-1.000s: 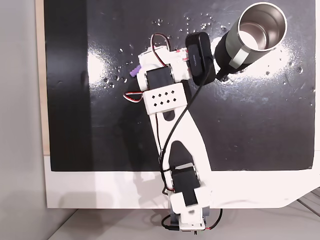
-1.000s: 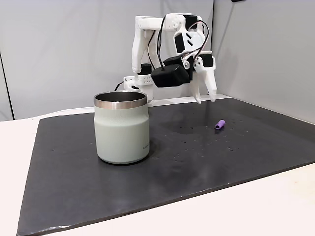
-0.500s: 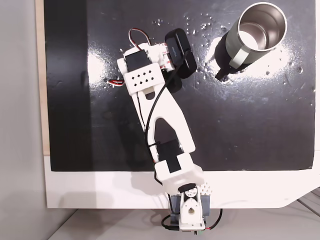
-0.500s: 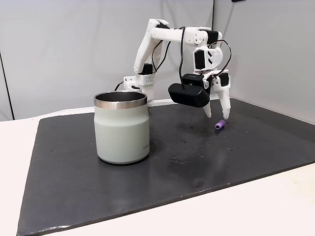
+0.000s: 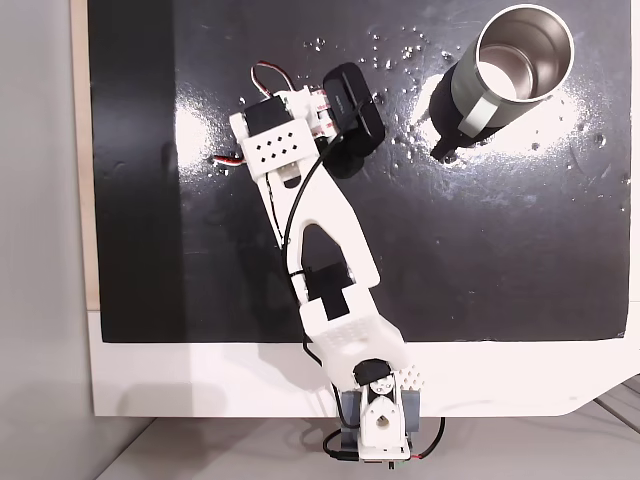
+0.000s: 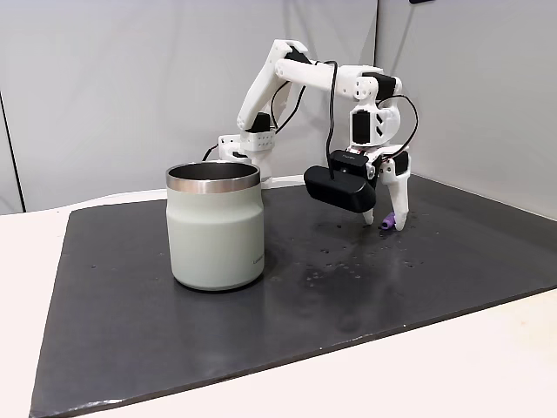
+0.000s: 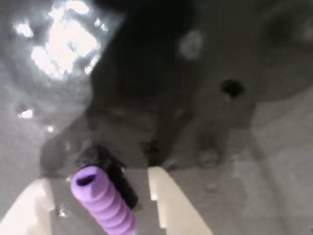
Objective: Grasp a pengrip and put it in the cup.
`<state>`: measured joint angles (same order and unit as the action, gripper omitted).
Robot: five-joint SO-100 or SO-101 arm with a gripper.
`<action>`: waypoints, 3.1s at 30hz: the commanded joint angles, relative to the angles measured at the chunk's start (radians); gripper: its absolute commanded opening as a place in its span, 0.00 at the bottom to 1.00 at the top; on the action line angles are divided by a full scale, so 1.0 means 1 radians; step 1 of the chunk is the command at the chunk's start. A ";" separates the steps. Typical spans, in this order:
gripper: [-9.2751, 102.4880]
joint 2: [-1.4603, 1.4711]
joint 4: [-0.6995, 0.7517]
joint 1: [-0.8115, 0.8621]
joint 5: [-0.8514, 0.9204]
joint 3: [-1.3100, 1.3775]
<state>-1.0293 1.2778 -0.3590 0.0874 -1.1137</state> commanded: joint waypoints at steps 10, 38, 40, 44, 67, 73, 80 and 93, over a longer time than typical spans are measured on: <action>0.12 0.052 0.017 -0.043 0.038 0.089; 0.08 -0.453 0.295 0.446 0.084 0.411; 0.08 -0.448 0.299 0.509 0.124 0.442; 0.08 -0.413 0.313 0.615 0.196 0.517; 0.08 0.084 0.514 0.762 0.348 1.094; 0.08 0.124 0.514 0.776 0.350 1.126; 0.16 0.141 0.514 0.784 0.350 1.143; 0.23 0.140 0.517 0.785 0.333 1.147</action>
<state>-0.8744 1.7917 0.4218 0.4280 -0.0215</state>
